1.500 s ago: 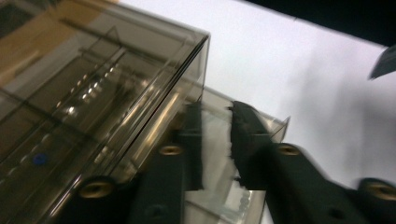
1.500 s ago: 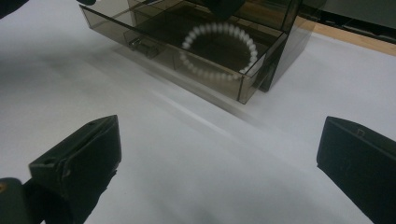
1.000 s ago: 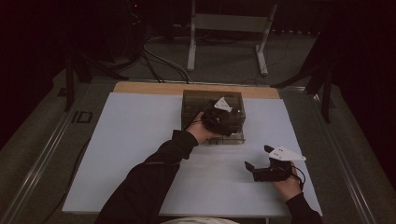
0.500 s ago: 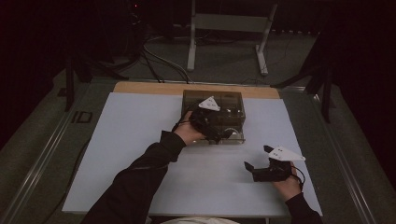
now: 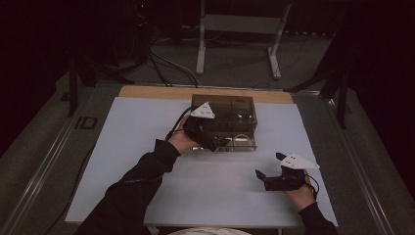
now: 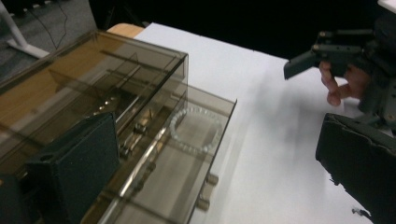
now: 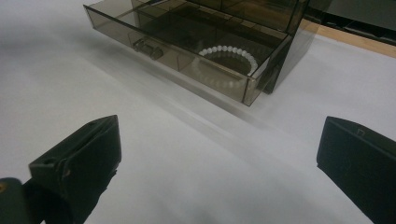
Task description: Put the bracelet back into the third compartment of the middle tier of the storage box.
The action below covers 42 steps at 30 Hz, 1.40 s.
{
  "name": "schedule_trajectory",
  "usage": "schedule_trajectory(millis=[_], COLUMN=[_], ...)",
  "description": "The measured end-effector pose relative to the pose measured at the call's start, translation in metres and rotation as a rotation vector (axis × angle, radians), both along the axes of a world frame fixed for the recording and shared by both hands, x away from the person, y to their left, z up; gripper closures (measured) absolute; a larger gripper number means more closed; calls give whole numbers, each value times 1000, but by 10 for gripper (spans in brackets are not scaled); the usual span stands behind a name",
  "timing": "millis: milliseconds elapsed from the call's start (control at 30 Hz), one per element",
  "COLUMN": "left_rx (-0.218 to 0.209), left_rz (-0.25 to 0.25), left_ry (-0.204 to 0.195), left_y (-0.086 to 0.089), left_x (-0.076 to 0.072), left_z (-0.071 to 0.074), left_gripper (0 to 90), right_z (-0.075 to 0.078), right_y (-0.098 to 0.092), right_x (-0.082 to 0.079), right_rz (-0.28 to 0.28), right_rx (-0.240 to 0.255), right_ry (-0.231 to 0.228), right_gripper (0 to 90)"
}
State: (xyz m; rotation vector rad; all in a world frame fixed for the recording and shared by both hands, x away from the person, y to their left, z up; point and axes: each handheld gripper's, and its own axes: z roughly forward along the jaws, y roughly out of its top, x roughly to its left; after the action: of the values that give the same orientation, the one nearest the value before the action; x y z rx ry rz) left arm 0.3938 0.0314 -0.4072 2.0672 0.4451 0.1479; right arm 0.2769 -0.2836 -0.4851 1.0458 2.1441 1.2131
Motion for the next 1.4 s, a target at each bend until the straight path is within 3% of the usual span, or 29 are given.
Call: schedule_trajectory(millis=[67, 400, 800, 1167, 1400], left_rx=[6, -2, -14, -10, -29], left_rz=[21, 71, 149, 216, 262], left_ry=[-8, -10, 13, 6, 28], left_y=[13, 46, 95, 129, 151], left_x=[-4, -13, -34, -50, -64], left_z=[0, -6, -29, -47, -66], left_gripper=[9, 9, 10, 10, 10], right_z=[0, 0, -1, -1, -1], right_y=[0, 1, 2, 3, 4], right_x=[0, 0, 0, 1, 1], right_rz=[0, 4, 0, 6, 6], right_rx=[-1, 0, -5, -6, -6], right_ry=[0, -1, 2, 3, 3], right_gripper=[0, 0, 0, 0, 0])
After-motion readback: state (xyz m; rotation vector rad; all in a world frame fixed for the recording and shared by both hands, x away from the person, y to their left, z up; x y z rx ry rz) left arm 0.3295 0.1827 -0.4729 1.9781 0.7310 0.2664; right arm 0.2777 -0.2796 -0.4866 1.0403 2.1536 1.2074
